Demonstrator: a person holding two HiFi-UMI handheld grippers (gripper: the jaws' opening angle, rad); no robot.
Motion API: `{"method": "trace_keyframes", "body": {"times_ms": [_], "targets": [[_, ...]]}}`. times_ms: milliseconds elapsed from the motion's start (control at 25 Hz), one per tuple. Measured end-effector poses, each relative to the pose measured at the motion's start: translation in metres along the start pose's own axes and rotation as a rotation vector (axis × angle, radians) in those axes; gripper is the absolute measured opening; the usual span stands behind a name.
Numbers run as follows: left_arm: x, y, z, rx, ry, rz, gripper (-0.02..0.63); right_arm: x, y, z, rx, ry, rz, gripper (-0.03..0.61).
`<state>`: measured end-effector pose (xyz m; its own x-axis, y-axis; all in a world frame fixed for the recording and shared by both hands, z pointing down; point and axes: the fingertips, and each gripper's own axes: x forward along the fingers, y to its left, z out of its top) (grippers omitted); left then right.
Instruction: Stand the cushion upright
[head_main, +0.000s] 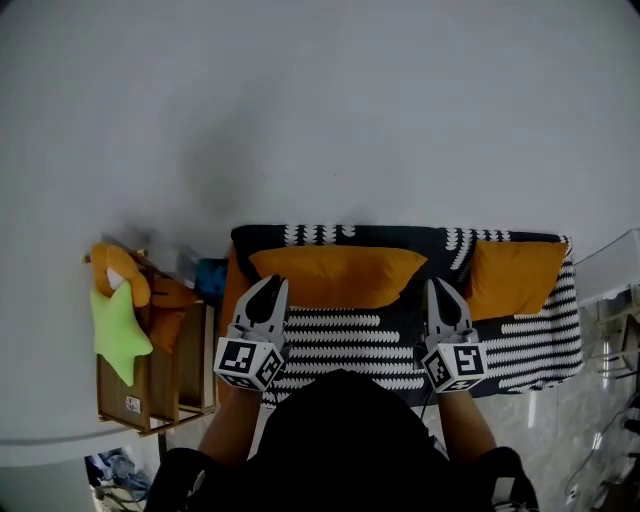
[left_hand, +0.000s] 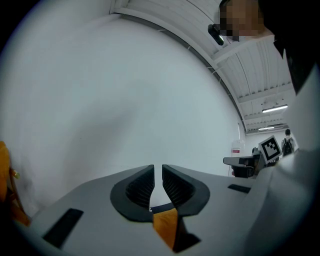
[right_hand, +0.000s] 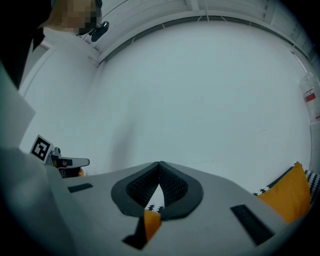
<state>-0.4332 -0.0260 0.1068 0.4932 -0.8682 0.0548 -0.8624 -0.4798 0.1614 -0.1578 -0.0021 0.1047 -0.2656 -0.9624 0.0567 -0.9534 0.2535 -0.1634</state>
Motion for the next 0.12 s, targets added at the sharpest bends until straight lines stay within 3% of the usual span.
{"method": "trace_keyframes", "body": {"times_ms": [120], "targets": [[0.0037, -0.0043, -0.0027, 0.000, -0.001, -0.010, 0.058, -0.0008, -0.0047, 0.0000, -0.003, -0.004, -0.011, 0.029]]}}
